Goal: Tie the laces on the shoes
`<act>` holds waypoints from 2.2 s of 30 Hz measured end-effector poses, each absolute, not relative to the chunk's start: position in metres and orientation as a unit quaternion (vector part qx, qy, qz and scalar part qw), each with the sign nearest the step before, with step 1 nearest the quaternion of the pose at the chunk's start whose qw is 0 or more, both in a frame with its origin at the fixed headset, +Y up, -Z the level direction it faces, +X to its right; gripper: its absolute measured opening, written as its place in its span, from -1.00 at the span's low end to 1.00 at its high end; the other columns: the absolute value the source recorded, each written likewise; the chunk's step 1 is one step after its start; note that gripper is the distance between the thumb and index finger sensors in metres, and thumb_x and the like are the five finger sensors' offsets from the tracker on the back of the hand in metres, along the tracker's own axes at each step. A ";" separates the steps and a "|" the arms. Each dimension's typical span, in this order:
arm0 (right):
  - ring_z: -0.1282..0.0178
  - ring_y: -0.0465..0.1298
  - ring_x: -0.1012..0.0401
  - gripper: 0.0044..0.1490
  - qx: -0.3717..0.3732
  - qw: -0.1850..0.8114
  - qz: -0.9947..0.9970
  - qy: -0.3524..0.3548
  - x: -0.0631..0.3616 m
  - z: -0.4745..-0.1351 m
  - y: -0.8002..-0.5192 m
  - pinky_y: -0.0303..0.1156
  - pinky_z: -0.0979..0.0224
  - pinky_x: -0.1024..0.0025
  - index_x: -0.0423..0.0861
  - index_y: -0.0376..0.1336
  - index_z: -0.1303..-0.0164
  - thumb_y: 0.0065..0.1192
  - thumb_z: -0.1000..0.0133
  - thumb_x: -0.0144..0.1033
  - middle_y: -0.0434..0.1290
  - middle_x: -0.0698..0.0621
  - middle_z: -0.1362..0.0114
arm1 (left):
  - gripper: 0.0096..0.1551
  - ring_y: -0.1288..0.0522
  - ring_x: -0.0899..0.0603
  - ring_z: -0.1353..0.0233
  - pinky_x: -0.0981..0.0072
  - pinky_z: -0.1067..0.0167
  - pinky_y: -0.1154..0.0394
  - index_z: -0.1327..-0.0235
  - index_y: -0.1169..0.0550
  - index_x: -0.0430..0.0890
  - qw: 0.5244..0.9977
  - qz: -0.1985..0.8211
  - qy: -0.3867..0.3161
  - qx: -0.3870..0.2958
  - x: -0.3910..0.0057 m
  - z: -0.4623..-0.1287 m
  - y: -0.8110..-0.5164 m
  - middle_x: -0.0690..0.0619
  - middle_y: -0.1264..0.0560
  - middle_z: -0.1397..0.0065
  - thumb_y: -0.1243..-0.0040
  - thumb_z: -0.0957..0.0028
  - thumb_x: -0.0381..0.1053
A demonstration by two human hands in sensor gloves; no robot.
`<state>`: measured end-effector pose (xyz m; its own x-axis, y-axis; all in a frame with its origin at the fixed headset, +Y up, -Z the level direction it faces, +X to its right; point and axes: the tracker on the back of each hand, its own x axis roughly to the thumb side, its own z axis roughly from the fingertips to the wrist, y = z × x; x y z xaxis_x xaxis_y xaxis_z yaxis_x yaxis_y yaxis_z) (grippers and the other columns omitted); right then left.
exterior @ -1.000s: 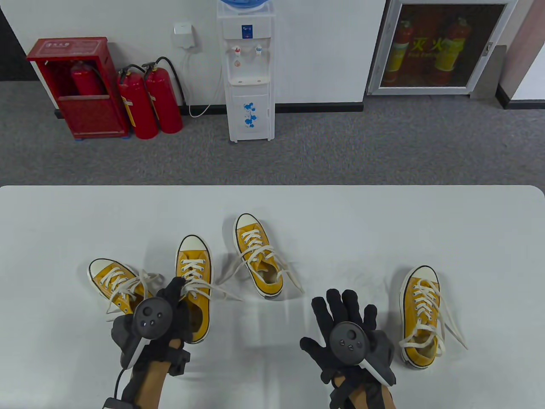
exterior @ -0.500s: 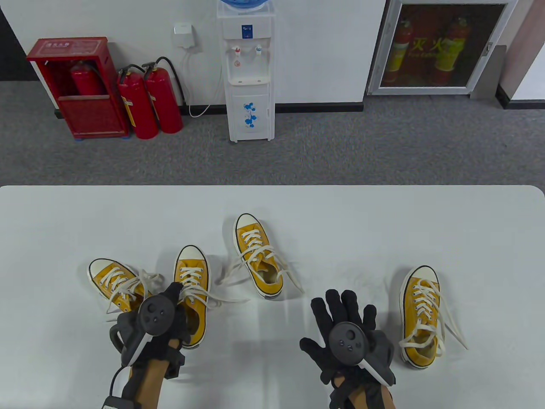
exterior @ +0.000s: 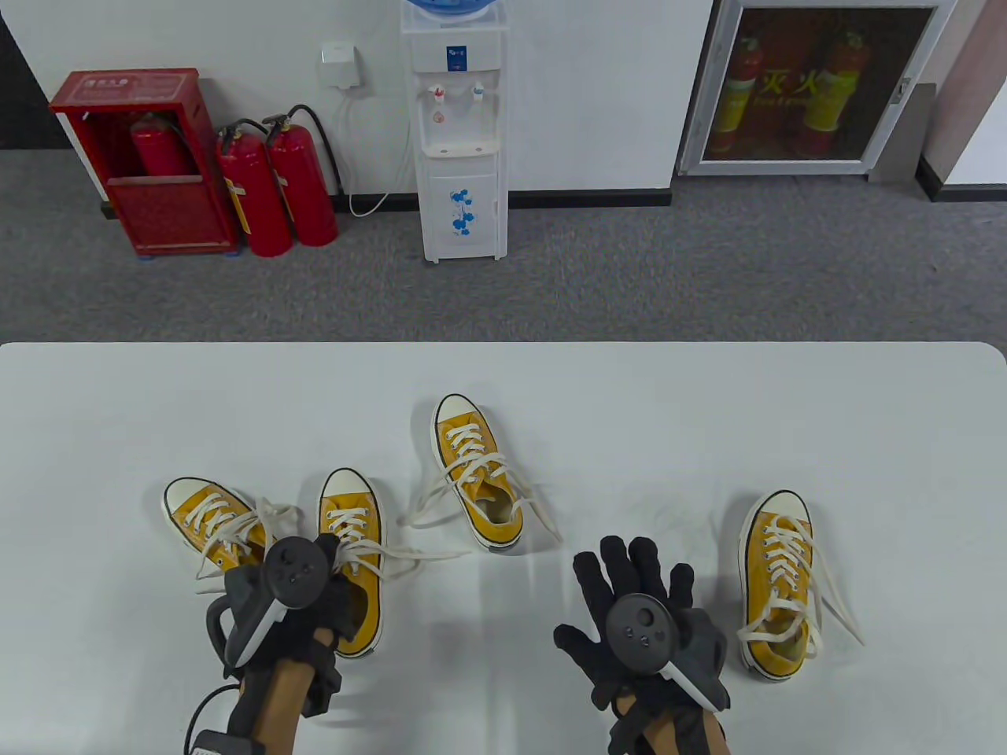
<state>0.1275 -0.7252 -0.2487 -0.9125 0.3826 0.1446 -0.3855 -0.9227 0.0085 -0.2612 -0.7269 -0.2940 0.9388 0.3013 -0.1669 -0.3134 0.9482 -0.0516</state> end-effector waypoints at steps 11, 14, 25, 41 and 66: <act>-0.79 -0.34 -0.12 0.15 0.070 0.195 0.978 -0.010 0.127 -0.249 -0.725 -0.51 -0.55 -0.43 0.13 -0.06 -0.66 0.25 0.10 0.33 -0.30 0.09 -0.76 | -0.21 -0.69 -0.20 0.01 -0.09 0.02 -0.57 -0.52 -0.42 0.04 0.975 0.204 0.086 0.019 -0.278 -0.285 -0.703 -0.10 -0.53 -0.45 -0.31 -0.03 0.29; -0.79 -0.33 -0.12 0.14 0.068 0.196 0.978 -0.014 0.128 -0.249 -0.725 -0.51 -0.55 -0.43 0.12 -0.06 -0.65 0.25 0.10 0.32 -0.30 0.09 -0.76 | -0.20 -0.68 -0.20 0.01 -0.10 0.00 -0.56 -0.51 -0.43 0.04 0.969 0.221 0.105 0.044 -0.290 -0.283 -0.701 -0.11 -0.51 -0.46 -0.29 -0.02 0.32; -0.79 -0.34 -0.12 0.14 0.066 0.197 0.978 -0.011 0.128 -0.250 -0.726 -0.51 -0.55 -0.43 0.13 -0.05 -0.65 0.25 0.10 0.32 -0.30 0.09 -0.76 | -0.20 -0.63 -0.22 -0.07 -0.16 -0.12 -0.50 -0.52 -0.40 0.03 0.944 0.258 0.197 0.063 -0.337 -0.281 -0.712 -0.14 -0.40 -0.50 -0.27 -0.04 0.31; -0.79 -0.33 -0.12 0.14 0.067 0.195 0.979 -0.006 0.128 -0.250 -0.726 -0.51 -0.55 -0.44 0.12 -0.05 -0.65 0.25 0.10 0.32 -0.30 0.09 -0.76 | -0.05 -0.65 -0.15 -0.03 -0.09 -0.08 -0.55 -0.59 -0.22 0.00 0.918 0.266 0.294 -0.004 -0.370 -0.288 -0.764 -0.11 -0.37 -0.48 -0.28 -0.01 0.32; -0.79 -0.33 -0.13 0.12 0.066 0.187 0.980 0.007 0.126 -0.250 -0.729 -0.50 -0.54 -0.44 0.11 -0.04 -0.65 0.24 0.09 0.31 -0.29 0.08 -0.76 | -0.37 -0.81 0.01 0.32 0.13 0.24 -0.75 -0.35 -0.44 -0.02 0.900 0.284 0.328 0.038 -0.379 -0.287 -0.769 -0.03 -0.66 -0.08 -0.30 -0.01 0.12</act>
